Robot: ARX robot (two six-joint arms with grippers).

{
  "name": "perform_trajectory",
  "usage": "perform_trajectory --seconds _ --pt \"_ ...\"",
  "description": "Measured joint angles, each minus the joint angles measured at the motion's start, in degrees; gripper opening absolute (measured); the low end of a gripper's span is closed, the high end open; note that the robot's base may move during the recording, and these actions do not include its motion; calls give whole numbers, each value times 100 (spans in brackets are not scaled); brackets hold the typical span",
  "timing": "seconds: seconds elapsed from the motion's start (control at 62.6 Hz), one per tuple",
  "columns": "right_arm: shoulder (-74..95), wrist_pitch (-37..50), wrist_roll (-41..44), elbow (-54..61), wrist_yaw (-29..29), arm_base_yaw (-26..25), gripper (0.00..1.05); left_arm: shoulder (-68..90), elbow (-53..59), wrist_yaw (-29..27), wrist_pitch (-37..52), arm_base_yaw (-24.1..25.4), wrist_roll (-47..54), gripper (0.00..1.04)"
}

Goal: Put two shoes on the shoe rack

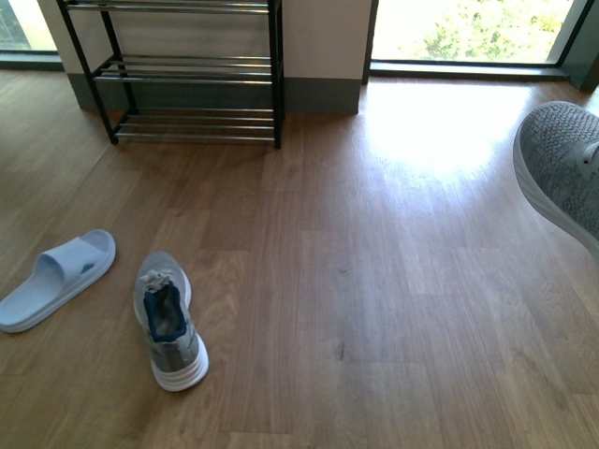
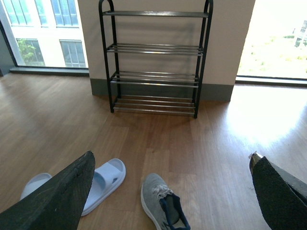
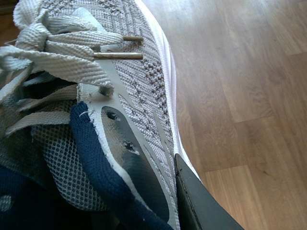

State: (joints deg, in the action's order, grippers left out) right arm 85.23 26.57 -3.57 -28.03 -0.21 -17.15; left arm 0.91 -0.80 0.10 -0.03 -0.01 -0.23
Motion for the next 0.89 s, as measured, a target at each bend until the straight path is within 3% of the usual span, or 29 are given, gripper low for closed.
perform_trajectory --seconds 0.703,0.735,0.815,0.895 --pt "-2 0 2 -4 -48 20 1 0 0 -9 2 0 0 95" --pt "0 0 2 -4 -48 20 1 68 -7 -422 -13 -103 -48 95" --pt "-2 0 2 -4 -46 20 1 680 -101 -2559 -68 -883 -337 95" --pt "-2 0 2 -4 -46 20 1 1504 -201 -3467 -188 -1067 -660 95"
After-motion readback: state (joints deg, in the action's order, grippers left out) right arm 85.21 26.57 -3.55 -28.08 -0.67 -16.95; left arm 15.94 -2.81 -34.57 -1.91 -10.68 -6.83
